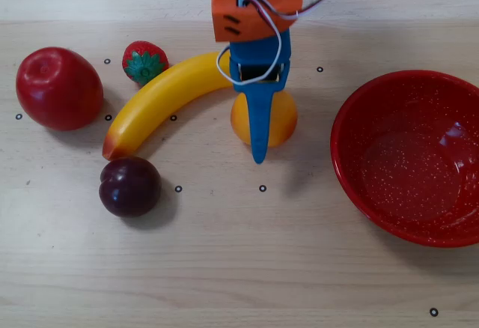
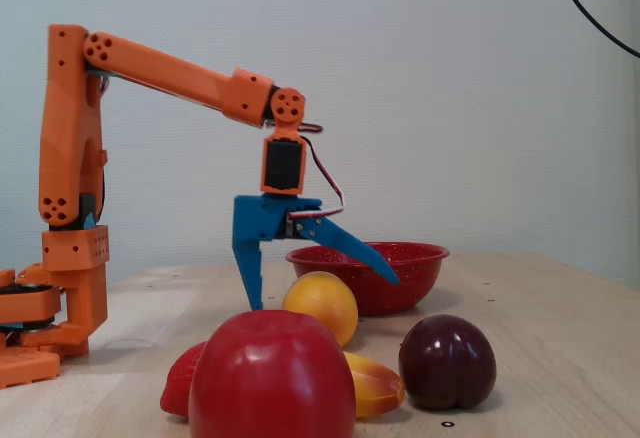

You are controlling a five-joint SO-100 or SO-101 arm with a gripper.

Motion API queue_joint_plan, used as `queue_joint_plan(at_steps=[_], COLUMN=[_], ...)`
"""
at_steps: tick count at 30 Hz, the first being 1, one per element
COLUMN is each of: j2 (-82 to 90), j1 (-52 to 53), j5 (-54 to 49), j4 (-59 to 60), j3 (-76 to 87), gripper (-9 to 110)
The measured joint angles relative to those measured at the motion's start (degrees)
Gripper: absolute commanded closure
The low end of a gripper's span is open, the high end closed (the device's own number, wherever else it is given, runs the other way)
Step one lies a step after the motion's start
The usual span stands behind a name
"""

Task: Put the peach in the red bowl.

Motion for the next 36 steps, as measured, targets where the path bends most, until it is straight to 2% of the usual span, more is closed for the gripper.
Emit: queue_joint_plan(at_steps=[12, 36], j2=[-8.6, -10.4], j1=[0.4, 2.6], j5=[-0.2, -2.7], j4=[-1.1, -3.4], j3=[-6.2, -7.0], gripper=[39, 40])
